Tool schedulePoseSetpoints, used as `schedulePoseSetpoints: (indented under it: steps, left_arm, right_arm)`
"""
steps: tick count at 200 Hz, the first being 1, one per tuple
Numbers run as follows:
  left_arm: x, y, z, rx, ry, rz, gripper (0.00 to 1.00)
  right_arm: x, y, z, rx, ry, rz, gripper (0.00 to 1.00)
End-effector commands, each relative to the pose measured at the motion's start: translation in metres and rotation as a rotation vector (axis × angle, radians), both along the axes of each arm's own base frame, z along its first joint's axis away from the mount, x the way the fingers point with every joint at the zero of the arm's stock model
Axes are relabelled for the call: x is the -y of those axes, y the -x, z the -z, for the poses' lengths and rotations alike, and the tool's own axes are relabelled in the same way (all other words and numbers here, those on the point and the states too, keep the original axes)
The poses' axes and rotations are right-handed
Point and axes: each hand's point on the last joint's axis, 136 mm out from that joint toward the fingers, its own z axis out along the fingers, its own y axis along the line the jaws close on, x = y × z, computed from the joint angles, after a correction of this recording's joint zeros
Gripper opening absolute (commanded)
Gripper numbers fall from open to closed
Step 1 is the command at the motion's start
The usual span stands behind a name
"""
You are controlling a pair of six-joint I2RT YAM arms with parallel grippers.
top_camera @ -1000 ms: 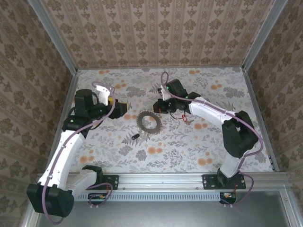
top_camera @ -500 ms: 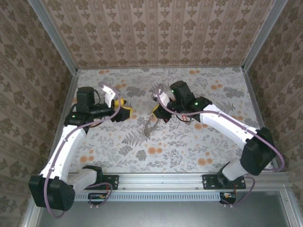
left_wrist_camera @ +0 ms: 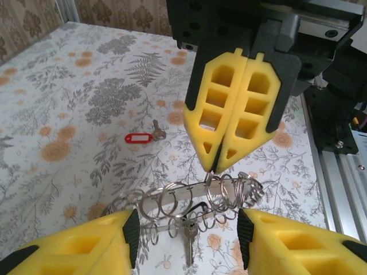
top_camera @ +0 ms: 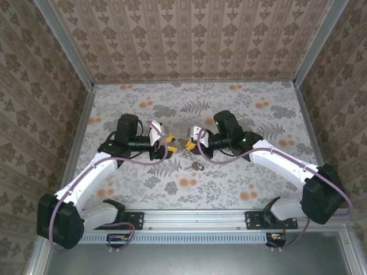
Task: Put the keys on the keyring
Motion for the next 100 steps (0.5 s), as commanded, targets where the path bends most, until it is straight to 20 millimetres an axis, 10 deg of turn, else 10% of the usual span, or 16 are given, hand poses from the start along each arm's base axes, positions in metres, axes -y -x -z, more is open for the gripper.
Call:
schedulePoseSetpoints:
  steps: [1,37,100]
  left_arm:
    - [0.004,-0.003,0.004,0.052,0.022,0.013,0.43]
    - [0.015,0.005,0.012,0.036,0.014,0.06,0.19]
    - [0.018,0.024,0.017,0.096,-0.019,0.121,0.21]
  right_arm:
    - [-0.008,0.01,-0.024,0.133,-0.085,-0.084,0.0]
    - [-0.012,0.013,-0.024,0.163,-0.111,-0.106,0.0]
    - [-0.016,0.012,-0.027,0.142,-0.147,-0.09,0.0]
